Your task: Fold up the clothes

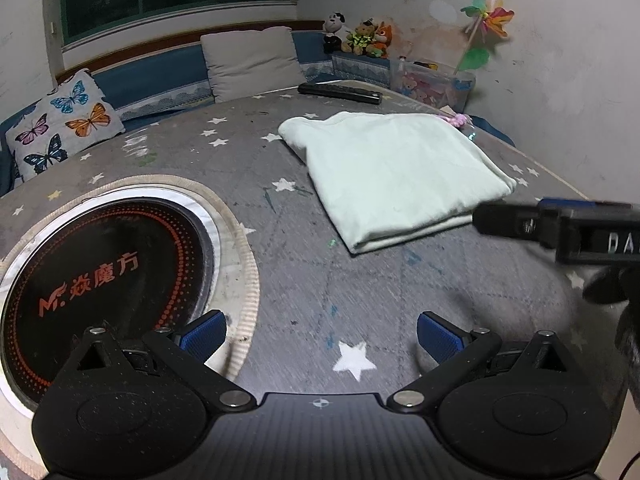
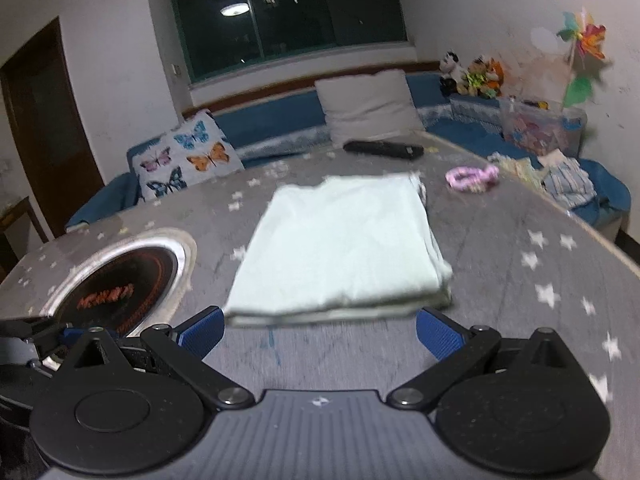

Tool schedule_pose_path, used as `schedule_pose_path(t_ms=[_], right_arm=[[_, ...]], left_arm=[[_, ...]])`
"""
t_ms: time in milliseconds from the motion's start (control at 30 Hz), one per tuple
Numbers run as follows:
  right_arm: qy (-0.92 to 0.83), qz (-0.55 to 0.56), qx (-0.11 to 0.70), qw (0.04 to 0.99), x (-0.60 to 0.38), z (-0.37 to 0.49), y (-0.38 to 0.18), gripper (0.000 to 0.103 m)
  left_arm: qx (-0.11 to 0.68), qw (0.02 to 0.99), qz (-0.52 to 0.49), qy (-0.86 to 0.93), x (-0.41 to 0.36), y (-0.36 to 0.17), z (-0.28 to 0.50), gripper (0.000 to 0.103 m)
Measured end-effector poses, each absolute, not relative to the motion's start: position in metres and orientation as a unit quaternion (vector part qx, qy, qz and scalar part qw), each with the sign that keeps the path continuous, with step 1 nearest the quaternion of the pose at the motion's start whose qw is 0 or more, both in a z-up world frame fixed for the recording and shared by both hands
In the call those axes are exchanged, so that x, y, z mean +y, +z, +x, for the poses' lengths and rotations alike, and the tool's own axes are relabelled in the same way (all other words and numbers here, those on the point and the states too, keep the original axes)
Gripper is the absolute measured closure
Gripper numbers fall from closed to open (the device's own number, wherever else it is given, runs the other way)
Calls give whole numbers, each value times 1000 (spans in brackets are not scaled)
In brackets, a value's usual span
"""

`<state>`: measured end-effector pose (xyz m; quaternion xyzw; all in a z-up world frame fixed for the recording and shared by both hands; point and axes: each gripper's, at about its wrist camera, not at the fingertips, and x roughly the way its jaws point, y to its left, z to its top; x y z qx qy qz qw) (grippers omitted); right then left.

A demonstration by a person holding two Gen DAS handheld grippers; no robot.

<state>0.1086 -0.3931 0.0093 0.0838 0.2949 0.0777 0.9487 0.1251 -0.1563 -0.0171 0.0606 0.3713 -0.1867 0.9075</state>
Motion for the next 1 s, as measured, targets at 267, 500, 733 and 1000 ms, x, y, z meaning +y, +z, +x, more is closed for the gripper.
schedule_pose_path(t_ms=[267,500,733,1000], right_arm=[[103,92,285,948,-401,157,17,0],[95,117,318,936,-413,191,-2,0],[90,106,321,937,-415,203,-4,0],[106,117,302,940,-413,258,5,0]], left_arm=[[369,909,57,-183,-156,-12,137,0],[378,906,50,-183,-159,-14,152,0],[390,902,46,-183,-158,-20,159,0],[391,901,39,-182,-156,-18,164,0]])
